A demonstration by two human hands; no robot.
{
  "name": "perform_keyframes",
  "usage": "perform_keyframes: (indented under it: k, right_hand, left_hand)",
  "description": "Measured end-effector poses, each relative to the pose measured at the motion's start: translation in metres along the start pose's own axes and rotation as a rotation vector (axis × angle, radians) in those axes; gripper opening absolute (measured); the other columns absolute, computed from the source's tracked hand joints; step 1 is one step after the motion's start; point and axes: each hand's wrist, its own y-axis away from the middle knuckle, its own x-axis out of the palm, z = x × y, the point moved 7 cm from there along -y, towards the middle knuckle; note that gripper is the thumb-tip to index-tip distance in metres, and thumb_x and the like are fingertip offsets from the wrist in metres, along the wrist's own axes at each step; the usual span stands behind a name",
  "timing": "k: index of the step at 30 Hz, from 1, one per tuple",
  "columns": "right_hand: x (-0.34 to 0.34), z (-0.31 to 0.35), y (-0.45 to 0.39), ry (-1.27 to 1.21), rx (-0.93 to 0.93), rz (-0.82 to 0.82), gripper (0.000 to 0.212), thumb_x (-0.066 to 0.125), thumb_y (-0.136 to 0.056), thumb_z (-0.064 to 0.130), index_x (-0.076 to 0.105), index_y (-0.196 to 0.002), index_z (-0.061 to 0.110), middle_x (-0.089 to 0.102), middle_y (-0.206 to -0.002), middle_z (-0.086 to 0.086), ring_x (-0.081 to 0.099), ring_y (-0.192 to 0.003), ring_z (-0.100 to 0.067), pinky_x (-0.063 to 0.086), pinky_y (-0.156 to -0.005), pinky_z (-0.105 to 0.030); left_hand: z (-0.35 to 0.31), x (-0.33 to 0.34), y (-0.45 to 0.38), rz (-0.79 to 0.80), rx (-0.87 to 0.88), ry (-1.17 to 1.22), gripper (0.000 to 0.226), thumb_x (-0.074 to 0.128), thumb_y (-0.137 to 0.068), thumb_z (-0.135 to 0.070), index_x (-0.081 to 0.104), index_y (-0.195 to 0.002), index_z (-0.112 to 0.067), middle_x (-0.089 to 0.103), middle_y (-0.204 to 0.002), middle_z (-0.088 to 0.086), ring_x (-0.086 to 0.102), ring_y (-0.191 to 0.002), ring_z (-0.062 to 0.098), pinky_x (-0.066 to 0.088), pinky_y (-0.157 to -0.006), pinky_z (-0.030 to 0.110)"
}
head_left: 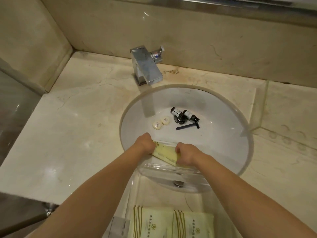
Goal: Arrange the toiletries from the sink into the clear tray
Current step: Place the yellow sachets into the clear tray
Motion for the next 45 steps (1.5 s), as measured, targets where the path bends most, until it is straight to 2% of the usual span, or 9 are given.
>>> perform_keyframes:
  k: [8, 13, 18, 21, 25, 28, 31, 39, 45]
  right_hand:
    - [0.002, 0.0, 0.002, -0.062, -0.02, 0.026, 0.042, 0.07, -0.076, 0.024, 0.049, -0.112, 0.019, 0.054, -0.108, -0.003, 0.055, -0.097, -0.024, 0.047, -0.08, -0.033]
    - [-0.006, 0.006, 0.007, -0.012, -0.043, -0.033, 0.027, 0.074, -0.073, 0.026, 0.05, -0.085, 0.024, 0.048, -0.097, 0.0, 0.052, -0.088, -0.023, 0.046, -0.075, -0.032]
    - [-0.009, 0.017, 0.02, -0.13, -0.154, -0.047, 0.027, 0.056, -0.076, 0.01, 0.036, -0.062, 0.023, 0.045, -0.071, 0.005, 0.042, -0.07, -0.02, 0.033, -0.058, -0.029]
    - [-0.022, 0.024, 0.033, -0.139, -0.212, -0.133, 0.029, 0.052, -0.076, 0.007, 0.034, -0.061, 0.023, 0.043, -0.067, 0.004, 0.039, -0.066, -0.021, 0.031, -0.056, -0.031]
    - [-0.045, 0.033, 0.057, -0.114, -0.273, -0.268, 0.028, 0.057, -0.073, 0.006, 0.037, -0.07, 0.026, 0.049, -0.073, 0.004, 0.044, -0.069, -0.023, 0.037, -0.061, -0.035]
    - [-0.056, 0.038, 0.078, -0.083, -0.294, -0.339, 0.03, 0.064, -0.078, 0.016, 0.047, -0.101, 0.024, 0.06, -0.104, 0.002, 0.056, -0.091, -0.024, 0.047, -0.076, -0.038]
    - [-0.063, 0.041, 0.097, -0.089, -0.299, -0.395, 0.048, 0.072, -0.078, 0.03, 0.049, -0.12, 0.025, 0.059, -0.119, 0.003, 0.057, -0.105, -0.021, 0.049, -0.084, -0.038]
    - [-0.051, 0.039, 0.142, -0.057, -0.249, -0.48, 0.046, 0.078, -0.069, 0.041, 0.041, -0.091, 0.026, 0.056, -0.09, 0.009, 0.056, -0.08, -0.018, 0.043, -0.064, -0.033]
    - [-0.021, 0.035, 0.168, -0.055, -0.248, -0.426, 0.05, 0.081, -0.065, 0.041, 0.042, -0.091, 0.022, 0.055, -0.089, 0.005, 0.055, -0.078, -0.019, 0.046, -0.065, -0.033]
  left_hand:
    - [0.003, -0.001, -0.001, -0.026, -0.016, 0.077, 0.032, 0.051, -0.085, 0.003, 0.06, -0.116, 0.003, 0.059, -0.119, 0.018, 0.059, -0.105, 0.031, 0.052, -0.097, 0.04]
    - [0.002, -0.005, 0.001, 0.012, 0.033, 0.111, 0.032, 0.055, -0.084, 0.003, 0.059, -0.116, -0.002, 0.058, -0.121, 0.017, 0.06, -0.103, 0.03, 0.054, -0.092, 0.039]
    - [0.005, -0.005, 0.013, 0.035, 0.034, 0.279, 0.03, 0.046, -0.088, 0.004, 0.053, -0.114, -0.01, 0.053, -0.105, 0.013, 0.058, -0.088, 0.028, 0.055, -0.065, 0.03]
    - [0.003, -0.01, 0.019, 0.045, 0.03, 0.417, 0.016, 0.039, -0.092, 0.0, 0.052, -0.087, -0.009, 0.053, -0.088, 0.015, 0.058, -0.076, 0.032, 0.057, -0.081, 0.046]
    - [0.0, -0.023, 0.028, 0.034, 0.004, 0.671, 0.018, 0.042, -0.094, 0.001, 0.057, -0.091, -0.009, 0.058, -0.098, 0.013, 0.063, -0.065, 0.021, 0.061, -0.067, 0.03]
    - [-0.002, -0.033, 0.044, 0.083, 0.019, 0.789, 0.026, 0.042, -0.09, 0.01, 0.06, -0.094, -0.008, 0.05, -0.123, 0.017, 0.066, -0.071, 0.024, 0.061, -0.06, 0.025]
    - [-0.006, -0.043, 0.062, 0.102, 0.068, 0.831, 0.028, 0.045, -0.088, 0.013, 0.061, -0.085, -0.009, 0.052, -0.114, 0.019, 0.064, -0.073, 0.024, 0.06, -0.051, 0.023]
    - [-0.001, -0.049, 0.105, 0.175, 0.185, 0.639, 0.024, 0.053, -0.087, 0.013, 0.059, -0.083, -0.01, 0.064, -0.092, 0.015, 0.064, -0.078, 0.021, 0.058, -0.072, 0.03]
    - [0.01, -0.033, 0.131, 0.185, 0.237, 0.405, 0.017, 0.061, -0.085, 0.008, 0.064, -0.081, -0.007, 0.068, -0.088, 0.008, 0.066, -0.072, 0.015, 0.057, -0.056, 0.019]
